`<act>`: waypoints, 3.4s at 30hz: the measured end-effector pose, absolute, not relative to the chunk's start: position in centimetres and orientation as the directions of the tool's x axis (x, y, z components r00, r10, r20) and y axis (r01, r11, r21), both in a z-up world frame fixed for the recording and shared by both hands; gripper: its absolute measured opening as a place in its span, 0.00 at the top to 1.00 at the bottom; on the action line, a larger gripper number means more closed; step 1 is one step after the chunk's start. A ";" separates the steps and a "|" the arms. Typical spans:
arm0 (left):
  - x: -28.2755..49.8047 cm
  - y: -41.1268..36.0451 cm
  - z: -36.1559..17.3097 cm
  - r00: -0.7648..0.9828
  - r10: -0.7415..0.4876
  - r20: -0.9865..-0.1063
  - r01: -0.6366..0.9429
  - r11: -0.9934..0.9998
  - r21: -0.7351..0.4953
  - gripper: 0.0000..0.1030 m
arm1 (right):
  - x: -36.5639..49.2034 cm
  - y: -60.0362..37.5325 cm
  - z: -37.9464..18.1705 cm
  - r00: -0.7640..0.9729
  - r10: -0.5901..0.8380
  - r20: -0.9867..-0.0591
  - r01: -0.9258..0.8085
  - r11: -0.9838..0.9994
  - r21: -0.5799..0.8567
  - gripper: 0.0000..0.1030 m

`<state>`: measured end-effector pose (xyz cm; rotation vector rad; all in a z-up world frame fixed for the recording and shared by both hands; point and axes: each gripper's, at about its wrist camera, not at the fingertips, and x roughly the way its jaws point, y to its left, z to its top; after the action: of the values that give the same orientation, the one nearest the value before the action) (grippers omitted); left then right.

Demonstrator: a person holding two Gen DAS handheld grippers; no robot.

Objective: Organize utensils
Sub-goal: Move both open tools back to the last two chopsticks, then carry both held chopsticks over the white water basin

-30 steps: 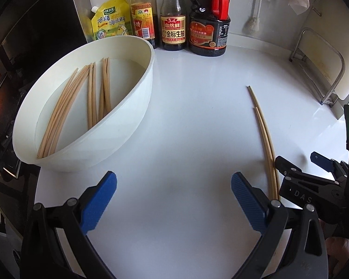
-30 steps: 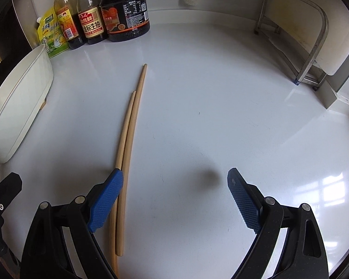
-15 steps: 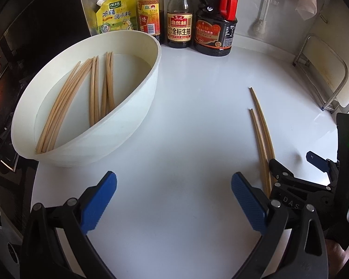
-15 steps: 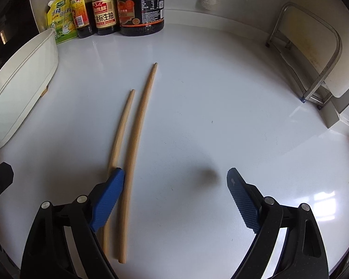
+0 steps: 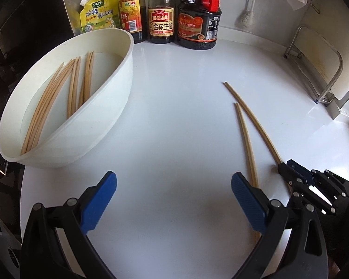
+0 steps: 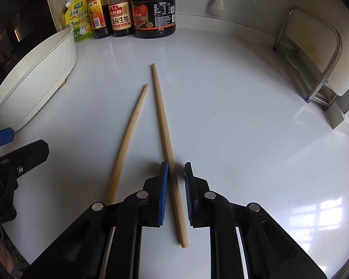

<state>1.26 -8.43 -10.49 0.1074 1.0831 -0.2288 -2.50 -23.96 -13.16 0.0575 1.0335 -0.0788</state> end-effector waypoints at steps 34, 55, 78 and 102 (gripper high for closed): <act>0.3 -14.5 -14.7 0.397 -0.100 -0.913 0.262 0.965 0.008 0.06 | -6.4 -31.7 -12.6 0.584 0.005 -0.812 0.123 0.988 0.095 0.54; 3.7 -11.5 -13.5 0.436 -0.109 -0.893 0.235 0.972 -0.004 0.52 | -0.8 -26.0 -12.7 0.554 0.071 -0.829 -0.062 0.997 0.045 0.51; 4.0 -12.4 -13.2 0.437 -0.146 -0.887 0.297 0.955 -0.010 0.93 | 0.8 -23.5 -13.7 0.538 0.057 -0.841 -0.160 0.986 -0.036 0.94; 4.9 -5.6 -3.7 0.531 -0.221 -0.818 0.319 0.947 -0.049 0.93 | 1.4 -19.6 -4.4 0.633 0.163 -0.757 -0.030 0.982 0.186 0.94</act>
<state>4.91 -5.56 -3.65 0.1113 0.9592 -0.3226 1.38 -19.56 -4.36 0.1609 0.8794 0.1109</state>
